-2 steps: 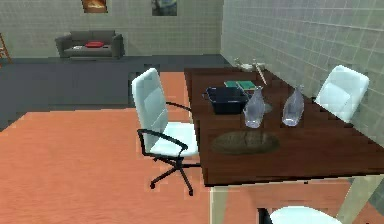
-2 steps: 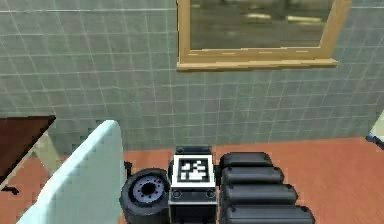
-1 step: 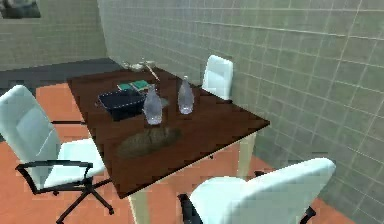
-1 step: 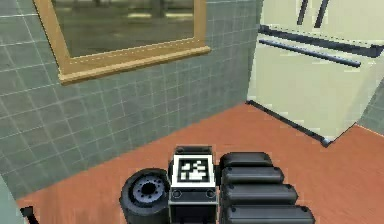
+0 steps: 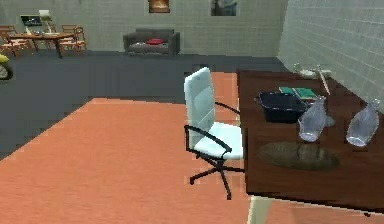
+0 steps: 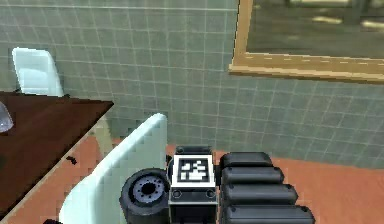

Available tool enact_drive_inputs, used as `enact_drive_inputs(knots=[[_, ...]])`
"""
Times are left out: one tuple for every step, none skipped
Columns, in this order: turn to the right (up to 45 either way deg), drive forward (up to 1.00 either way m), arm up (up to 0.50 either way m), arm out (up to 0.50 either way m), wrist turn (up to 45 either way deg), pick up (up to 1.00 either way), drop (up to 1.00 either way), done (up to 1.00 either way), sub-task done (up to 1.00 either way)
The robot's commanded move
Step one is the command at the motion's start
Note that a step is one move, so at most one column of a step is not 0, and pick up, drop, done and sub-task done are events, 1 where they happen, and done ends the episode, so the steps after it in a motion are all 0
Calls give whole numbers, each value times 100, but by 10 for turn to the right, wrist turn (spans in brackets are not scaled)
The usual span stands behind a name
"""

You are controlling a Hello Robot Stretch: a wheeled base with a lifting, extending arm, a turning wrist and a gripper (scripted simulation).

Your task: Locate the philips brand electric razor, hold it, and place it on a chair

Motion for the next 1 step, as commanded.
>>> enact_drive_inputs(knots=[[-450,0,0,0,0,0,0,0,0]])
